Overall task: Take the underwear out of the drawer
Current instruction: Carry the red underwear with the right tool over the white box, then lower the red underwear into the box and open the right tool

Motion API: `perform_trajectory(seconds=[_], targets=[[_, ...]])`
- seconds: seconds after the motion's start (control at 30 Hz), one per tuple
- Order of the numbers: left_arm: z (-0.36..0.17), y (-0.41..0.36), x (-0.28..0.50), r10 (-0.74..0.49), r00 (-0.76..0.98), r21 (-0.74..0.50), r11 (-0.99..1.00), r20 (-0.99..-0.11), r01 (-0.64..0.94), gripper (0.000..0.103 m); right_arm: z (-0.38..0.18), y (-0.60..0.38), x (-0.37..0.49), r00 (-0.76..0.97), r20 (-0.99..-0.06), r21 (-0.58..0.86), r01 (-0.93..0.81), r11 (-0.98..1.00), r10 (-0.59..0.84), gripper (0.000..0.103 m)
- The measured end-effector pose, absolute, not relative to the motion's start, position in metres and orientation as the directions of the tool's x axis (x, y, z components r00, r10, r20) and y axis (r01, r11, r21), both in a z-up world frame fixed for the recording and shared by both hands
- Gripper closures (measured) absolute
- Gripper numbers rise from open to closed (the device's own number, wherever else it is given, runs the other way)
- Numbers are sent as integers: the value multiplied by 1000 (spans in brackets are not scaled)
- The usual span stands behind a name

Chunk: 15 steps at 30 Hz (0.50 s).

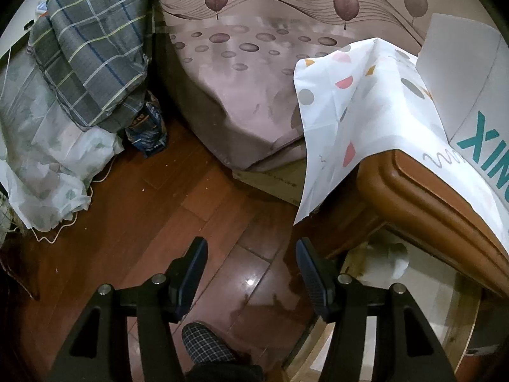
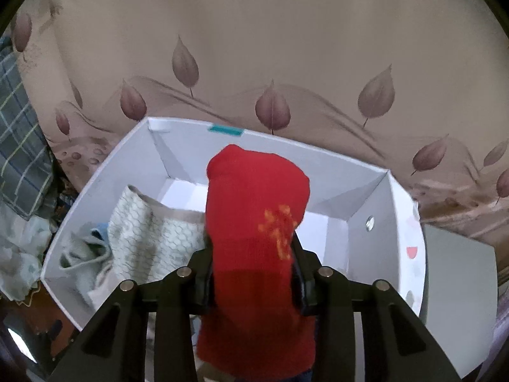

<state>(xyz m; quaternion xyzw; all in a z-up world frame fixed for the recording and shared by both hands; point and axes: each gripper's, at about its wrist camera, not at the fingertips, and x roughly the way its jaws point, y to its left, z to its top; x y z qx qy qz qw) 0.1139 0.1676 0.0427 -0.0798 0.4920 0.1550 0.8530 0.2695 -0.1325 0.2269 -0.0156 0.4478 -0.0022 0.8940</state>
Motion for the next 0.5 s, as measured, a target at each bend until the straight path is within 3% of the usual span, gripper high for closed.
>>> perform_trajectory(seconds=[0.23,0.3,0.37,0.5], targets=[[40,167,117,173,460,7,940,-871,-340,44,216,-134,272,588,-809,-34,-9,999,-22,62],[40,167,118,174,462,8,941,-870,-339,44,218,-133,269,598,-801,-46,-8,999,-33,55],[39,167,118,175,455,10,940,-873,-342,44,219,-134,267,608,-793,-51,4,999,-42,39],[39,167,119,168,449,4,939,-878,-344,44,224,-134,258,641,-764,-82,6,997,-67,33]])
